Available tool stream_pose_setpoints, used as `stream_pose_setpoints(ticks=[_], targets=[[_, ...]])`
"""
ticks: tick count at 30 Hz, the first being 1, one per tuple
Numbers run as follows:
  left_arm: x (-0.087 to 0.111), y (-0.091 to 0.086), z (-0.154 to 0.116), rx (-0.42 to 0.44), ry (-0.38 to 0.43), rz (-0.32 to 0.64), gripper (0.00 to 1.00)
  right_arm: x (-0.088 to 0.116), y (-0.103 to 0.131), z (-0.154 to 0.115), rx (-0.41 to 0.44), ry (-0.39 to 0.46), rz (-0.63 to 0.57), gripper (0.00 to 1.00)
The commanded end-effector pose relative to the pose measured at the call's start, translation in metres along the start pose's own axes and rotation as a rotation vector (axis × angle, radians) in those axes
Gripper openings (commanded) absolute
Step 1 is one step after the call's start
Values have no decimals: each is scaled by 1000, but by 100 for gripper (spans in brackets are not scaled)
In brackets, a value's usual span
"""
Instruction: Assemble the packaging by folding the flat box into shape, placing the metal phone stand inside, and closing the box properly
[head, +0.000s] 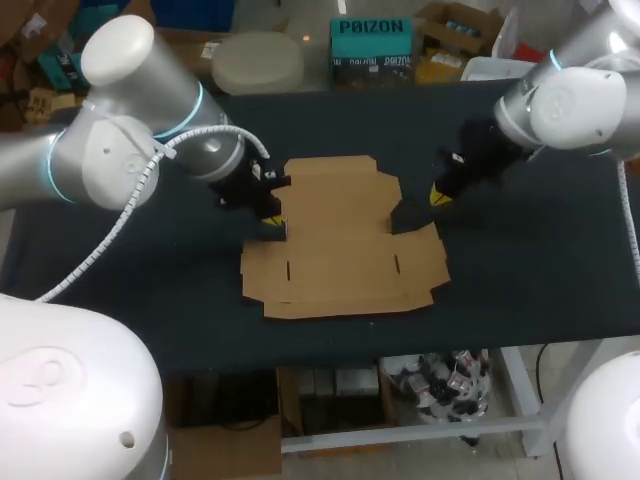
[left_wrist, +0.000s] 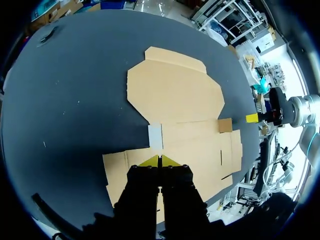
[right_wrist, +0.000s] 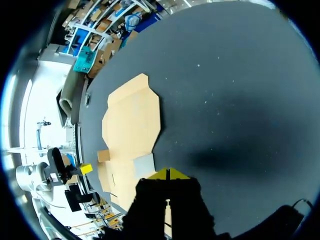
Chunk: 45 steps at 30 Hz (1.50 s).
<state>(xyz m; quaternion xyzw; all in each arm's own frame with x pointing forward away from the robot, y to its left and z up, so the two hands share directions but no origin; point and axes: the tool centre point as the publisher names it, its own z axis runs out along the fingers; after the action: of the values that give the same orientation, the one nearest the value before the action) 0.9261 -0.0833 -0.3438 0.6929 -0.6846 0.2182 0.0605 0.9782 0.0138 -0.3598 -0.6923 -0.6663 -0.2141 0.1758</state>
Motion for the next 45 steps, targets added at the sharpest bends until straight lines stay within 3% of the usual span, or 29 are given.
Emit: stream_pose_setpoints(ticks=[1,10,20,31,39,45], targets=[[7,19,-24,28,-23,-2,0,12,-18,-33,-16,-17,-6,0],[9,47,-46,38,-13,-12,0,16,-56,-53,-24,-33,-14,0],[15,97,-54,13,2,-17,0,6,-116,-63,-21,-34,-20,0],[9,155,-60,0,19,-60,0,-6,-177,-62,-10,-24,-25,0],[-12,182,-55,-9,44,-108,0,-13,-198,-56,5,-27,-19,0],[-20,186,-54,-31,50,-135,0,-17,-202,-53,-2,-16,29,0]])
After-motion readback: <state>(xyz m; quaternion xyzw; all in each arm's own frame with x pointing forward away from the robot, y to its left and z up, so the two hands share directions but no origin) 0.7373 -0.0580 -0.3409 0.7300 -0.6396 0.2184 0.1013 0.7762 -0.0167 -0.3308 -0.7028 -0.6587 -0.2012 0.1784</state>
